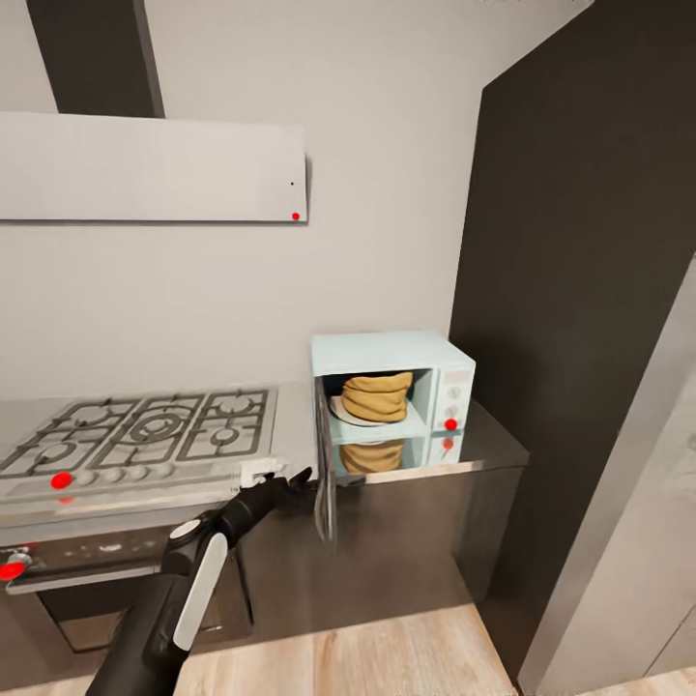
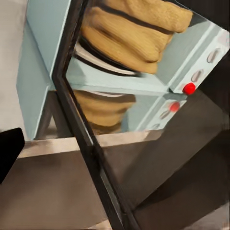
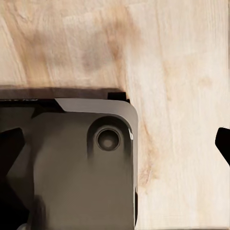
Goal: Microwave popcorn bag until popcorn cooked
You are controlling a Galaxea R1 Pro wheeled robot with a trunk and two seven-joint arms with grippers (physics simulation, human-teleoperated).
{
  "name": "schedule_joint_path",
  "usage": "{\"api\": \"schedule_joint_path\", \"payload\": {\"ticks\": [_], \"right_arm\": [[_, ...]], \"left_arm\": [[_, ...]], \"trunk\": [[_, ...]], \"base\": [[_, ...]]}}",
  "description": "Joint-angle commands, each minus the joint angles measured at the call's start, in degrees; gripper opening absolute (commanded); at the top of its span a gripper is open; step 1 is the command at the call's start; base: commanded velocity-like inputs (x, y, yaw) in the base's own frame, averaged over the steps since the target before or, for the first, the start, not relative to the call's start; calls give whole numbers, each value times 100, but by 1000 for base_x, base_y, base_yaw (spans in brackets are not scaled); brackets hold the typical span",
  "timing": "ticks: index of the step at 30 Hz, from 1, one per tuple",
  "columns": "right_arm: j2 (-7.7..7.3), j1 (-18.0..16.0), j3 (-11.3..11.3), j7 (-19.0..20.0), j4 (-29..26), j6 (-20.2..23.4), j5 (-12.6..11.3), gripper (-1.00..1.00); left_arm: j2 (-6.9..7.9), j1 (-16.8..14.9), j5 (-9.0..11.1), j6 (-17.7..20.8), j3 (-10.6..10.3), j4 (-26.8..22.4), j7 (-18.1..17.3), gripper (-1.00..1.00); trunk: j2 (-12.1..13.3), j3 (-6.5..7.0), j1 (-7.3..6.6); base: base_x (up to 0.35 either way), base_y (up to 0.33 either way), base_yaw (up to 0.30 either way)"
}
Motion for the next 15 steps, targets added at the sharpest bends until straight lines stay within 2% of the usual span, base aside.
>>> {"api": "schedule_joint_path", "payload": {"ticks": [1, 2, 4, 15], "right_arm": [[-4, -9, -50, 12, 17, -31, 57, 100], [-5, -9, -50, 12, 17, -31, 56, 100], [-7, -9, -50, 12, 17, -31, 55, 100], [2, -9, -50, 12, 17, -31, 56, 100]], "left_arm": [[0, -3, 41, 39, -128, -8, -1, 100], [6, -3, 38, 28, -436, -12, 5, 100], [9, -3, 42, 25, -759, -117, 41, 100], [20, -3, 43, 4, -785, -334, 83, 100]], "trunk": [[-7, -9, 1], [-7, -9, 1], [-7, -9, 1], [-7, -9, 1]], "base": [[0, 0, -242], [0, 0, -242], [0, 0, -242], [0, 0, -243]]}}
